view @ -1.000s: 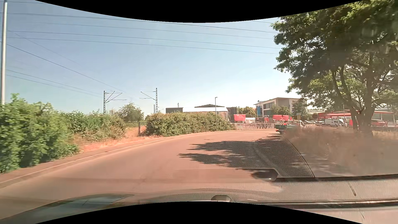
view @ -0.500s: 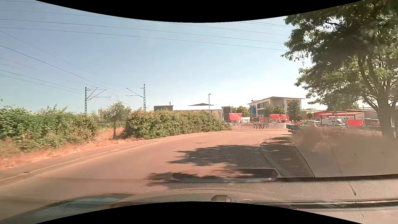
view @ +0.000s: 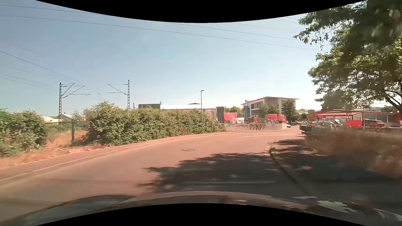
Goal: Follow the waypoints while adhering to traffic rules and regulations
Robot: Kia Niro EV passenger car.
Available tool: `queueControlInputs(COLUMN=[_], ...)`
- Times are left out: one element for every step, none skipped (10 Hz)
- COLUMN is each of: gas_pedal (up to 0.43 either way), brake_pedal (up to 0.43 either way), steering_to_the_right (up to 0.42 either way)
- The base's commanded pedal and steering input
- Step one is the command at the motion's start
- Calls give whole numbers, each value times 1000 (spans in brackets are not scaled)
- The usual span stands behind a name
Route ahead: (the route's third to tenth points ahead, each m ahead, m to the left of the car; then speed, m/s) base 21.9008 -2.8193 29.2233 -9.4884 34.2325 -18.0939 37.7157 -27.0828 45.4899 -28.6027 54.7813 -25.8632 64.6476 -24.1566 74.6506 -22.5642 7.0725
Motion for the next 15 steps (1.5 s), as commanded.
queueControlInputs(gas_pedal=[20,8,8,8,8,0,0,0,0,0,0,0,0,0,0], brake_pedal=[0,0,0,0,0,0,0,0,0,0,0,0,0,0,0], steering_to_the_right=[82,83,83,84,84,86,86,88,92,93,93,93,95,96,98])
